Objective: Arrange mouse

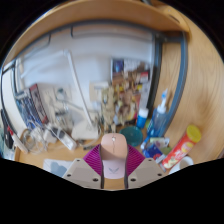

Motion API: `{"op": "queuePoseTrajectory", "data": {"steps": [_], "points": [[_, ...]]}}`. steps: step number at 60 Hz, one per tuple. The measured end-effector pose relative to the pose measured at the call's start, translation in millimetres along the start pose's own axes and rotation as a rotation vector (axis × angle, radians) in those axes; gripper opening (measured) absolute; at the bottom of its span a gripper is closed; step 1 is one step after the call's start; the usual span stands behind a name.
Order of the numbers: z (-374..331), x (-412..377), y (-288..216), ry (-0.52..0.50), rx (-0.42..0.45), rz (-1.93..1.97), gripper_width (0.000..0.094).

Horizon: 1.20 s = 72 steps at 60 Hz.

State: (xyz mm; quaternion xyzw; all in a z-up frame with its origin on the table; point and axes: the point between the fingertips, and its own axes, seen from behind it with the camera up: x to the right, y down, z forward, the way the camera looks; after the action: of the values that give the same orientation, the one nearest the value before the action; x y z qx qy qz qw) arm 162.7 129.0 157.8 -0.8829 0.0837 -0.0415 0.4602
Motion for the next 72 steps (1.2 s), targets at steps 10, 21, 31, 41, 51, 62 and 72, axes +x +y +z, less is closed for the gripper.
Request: {"op": "queuePoseTrajectory", "data": {"steps": [10,21,31,41,51,62,72], "points": [[-71.9,-47.2,-94.8,-0.047,0.182,-0.011,0.0267],[-81.5,-130.9,-85.0,-0.134,0.186,-0.082,0.0265],[-27.9,-183.3,18.7,-0.18,0.001,-0.117,0.0264],[17.4,-201.6,132.1,-0.194,-0.189,-0.163,0.0267],[30.8,-203.5,184.8,-0.189,-0.279,-0.156,0.0287],[31.1,-204.1,189.7,-0.187,-0.283,-0.162,0.0412],[18.1,-191.8,178.4,-0.151,-0.293,-0.09,0.0676]]}}
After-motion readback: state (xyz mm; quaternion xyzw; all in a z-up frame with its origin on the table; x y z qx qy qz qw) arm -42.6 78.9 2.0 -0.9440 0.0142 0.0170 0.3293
